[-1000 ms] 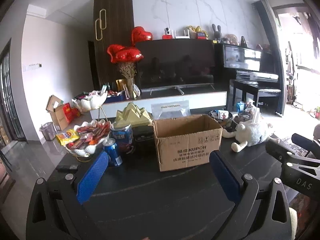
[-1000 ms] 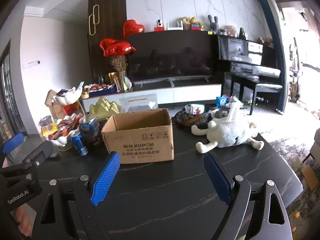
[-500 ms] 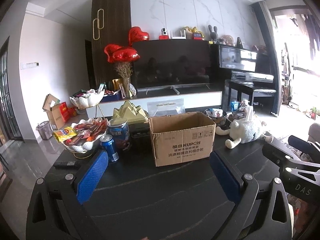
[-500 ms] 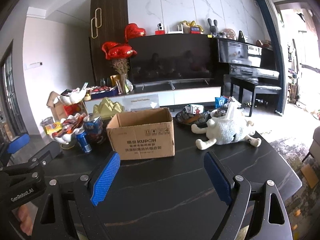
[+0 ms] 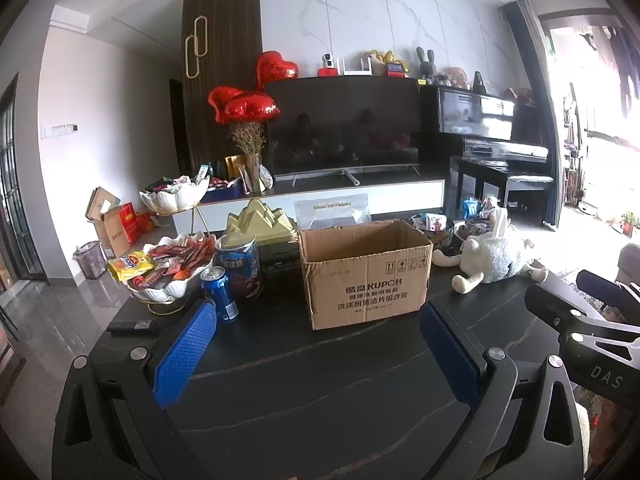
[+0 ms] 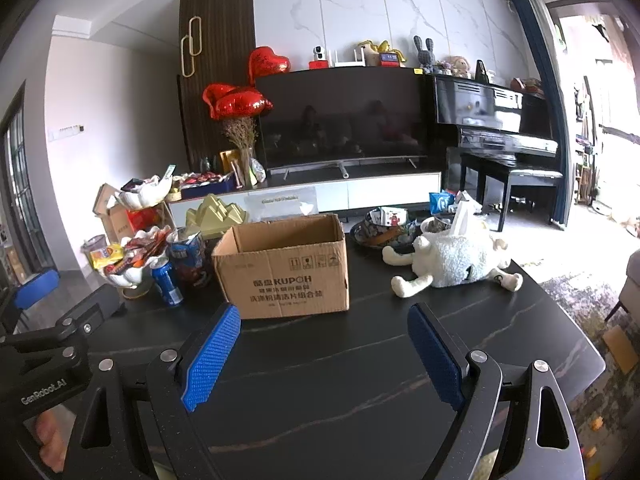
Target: Organize snacks
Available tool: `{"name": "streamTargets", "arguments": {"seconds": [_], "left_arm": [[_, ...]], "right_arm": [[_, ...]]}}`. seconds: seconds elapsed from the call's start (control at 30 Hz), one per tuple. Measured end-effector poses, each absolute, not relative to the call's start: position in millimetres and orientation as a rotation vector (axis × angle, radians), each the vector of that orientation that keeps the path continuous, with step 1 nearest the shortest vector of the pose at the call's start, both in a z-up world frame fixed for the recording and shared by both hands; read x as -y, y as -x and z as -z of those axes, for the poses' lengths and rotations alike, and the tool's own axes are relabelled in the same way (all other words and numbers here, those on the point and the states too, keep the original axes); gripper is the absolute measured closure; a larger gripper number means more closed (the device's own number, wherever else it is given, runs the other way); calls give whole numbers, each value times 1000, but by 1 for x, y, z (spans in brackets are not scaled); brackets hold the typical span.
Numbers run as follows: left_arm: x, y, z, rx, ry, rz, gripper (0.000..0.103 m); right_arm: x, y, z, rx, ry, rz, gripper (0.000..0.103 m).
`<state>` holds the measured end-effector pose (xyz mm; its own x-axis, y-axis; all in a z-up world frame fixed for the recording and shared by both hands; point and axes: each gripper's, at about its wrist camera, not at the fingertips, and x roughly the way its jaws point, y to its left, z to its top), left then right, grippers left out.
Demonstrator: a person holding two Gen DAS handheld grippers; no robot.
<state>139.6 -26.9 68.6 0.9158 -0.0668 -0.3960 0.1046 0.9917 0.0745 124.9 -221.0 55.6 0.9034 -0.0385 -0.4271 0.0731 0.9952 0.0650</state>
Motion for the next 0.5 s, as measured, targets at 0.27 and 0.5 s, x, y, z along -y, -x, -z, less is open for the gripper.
{"name": "streamTargets", "arguments": {"seconds": [0.27,0.5], "left_arm": [[25,-139,-66,-410,-93,87,0],[23,-140,-62,-416,-93,84,0]], "right_arm": [[220,-126,-54,-442,-76,59,17],[220,-127,-52,-449,-72,56,17]]}}
